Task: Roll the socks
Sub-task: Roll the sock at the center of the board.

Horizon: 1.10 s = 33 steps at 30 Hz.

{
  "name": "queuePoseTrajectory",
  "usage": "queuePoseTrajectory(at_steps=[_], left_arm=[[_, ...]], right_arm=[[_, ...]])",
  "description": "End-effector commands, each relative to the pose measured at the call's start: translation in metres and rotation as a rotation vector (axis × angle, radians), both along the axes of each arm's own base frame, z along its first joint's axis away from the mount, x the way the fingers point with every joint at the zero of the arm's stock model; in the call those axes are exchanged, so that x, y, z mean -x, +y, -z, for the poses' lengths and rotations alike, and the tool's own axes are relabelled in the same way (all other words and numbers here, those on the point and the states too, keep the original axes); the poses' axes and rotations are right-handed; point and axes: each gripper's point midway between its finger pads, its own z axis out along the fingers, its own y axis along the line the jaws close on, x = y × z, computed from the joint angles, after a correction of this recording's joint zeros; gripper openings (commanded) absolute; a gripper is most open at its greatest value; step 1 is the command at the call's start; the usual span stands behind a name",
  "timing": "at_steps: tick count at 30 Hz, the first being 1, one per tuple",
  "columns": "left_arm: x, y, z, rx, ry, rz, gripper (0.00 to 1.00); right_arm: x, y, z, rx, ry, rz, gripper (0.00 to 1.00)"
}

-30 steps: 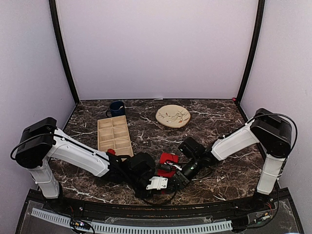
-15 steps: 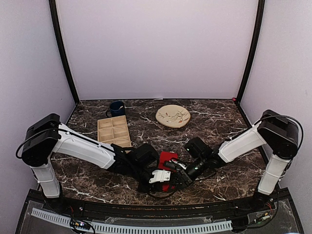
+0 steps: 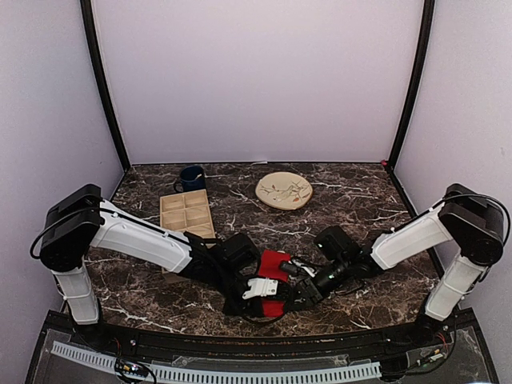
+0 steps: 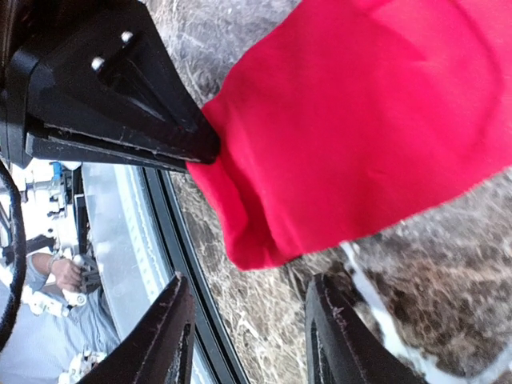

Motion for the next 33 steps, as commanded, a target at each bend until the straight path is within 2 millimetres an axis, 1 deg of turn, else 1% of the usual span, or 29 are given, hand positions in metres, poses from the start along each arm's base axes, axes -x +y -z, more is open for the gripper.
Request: queuePoseTrajectory(at_steps=[1,4,8,12,19,21,24,26,29,32,33], left_arm=[[0.006,0.001,-0.006,-0.019,0.068,0.018,0.0],[0.007,0.0,-0.007,-0.031,0.101,0.027,0.0],[0.012,0.0,-0.006,-0.064,0.163,0.046,0.0],[0.015,-0.001,-0.005,-0.089,0.234,0.059,0.0],[0.014,-0.002,-0.004,-0.105,0.335,0.052,0.0],[0.013,-0.002,-0.005,-0.1,0.357,0.046,0.0],[0.01,-0.001,-0.003,-0.113,0.375,0.037,0.0],[0.01,-0.001,-0.003,-0.114,0.403,0.04,0.0],[0.009,-0.003,-0.002,-0.123,0.436,0.039,0.0],[0.008,-0.004,0.0,-0.135,0.463,0.037,0.0],[0.008,-0.004,0.001,-0.138,0.468,0.035,0.0]], right_arm=[[-0.011,-0.004,-0.003,0.012,-0.064,0.057,0.44],[-0.017,-0.01,0.002,0.047,-0.105,0.084,0.43],[-0.029,-0.017,-0.009,0.051,-0.206,0.144,0.44],[-0.038,-0.027,-0.012,0.077,-0.283,0.194,0.44],[-0.041,-0.037,-0.012,0.131,-0.416,0.238,0.44],[-0.042,-0.039,-0.016,0.139,-0.463,0.254,0.44],[-0.043,-0.04,-0.026,0.137,-0.548,0.273,0.44],[-0.043,-0.04,-0.032,0.135,-0.597,0.277,0.44],[-0.039,-0.038,-0.036,0.138,-0.648,0.262,0.44],[-0.029,-0.032,-0.036,0.142,-0.686,0.216,0.44],[-0.022,-0.027,-0.037,0.138,-0.703,0.188,0.43]])
